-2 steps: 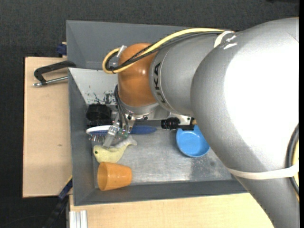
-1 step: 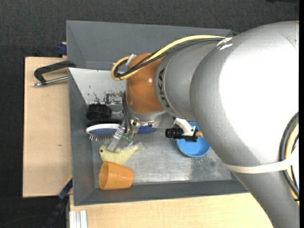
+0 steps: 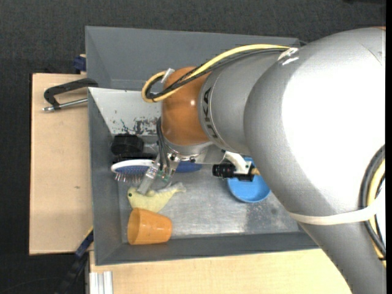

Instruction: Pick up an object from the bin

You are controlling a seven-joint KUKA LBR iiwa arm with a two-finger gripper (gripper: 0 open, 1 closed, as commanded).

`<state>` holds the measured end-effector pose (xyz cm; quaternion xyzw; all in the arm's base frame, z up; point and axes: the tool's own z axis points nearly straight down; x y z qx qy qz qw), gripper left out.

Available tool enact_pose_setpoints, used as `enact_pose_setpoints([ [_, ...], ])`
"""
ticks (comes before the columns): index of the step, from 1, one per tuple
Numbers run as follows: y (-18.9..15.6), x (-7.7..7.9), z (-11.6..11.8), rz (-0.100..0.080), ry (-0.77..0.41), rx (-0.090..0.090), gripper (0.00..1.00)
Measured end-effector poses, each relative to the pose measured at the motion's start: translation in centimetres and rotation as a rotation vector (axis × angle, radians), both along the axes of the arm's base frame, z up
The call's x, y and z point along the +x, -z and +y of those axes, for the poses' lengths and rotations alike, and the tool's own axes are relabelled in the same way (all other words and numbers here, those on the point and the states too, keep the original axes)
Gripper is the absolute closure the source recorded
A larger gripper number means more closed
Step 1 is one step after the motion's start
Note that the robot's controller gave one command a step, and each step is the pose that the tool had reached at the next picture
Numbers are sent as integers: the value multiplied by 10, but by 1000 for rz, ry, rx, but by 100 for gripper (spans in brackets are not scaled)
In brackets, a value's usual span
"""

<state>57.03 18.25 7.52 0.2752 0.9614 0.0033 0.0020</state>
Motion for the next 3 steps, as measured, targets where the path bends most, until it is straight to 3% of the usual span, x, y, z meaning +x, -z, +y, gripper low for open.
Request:
enact_pose_setpoints([
  [1,2,-1,-2,5,1,-5,100],
  [2,-15,-1,-1,3,0,-3,100],
  [3,-128,1,0,-4,-3,-1,100],
])
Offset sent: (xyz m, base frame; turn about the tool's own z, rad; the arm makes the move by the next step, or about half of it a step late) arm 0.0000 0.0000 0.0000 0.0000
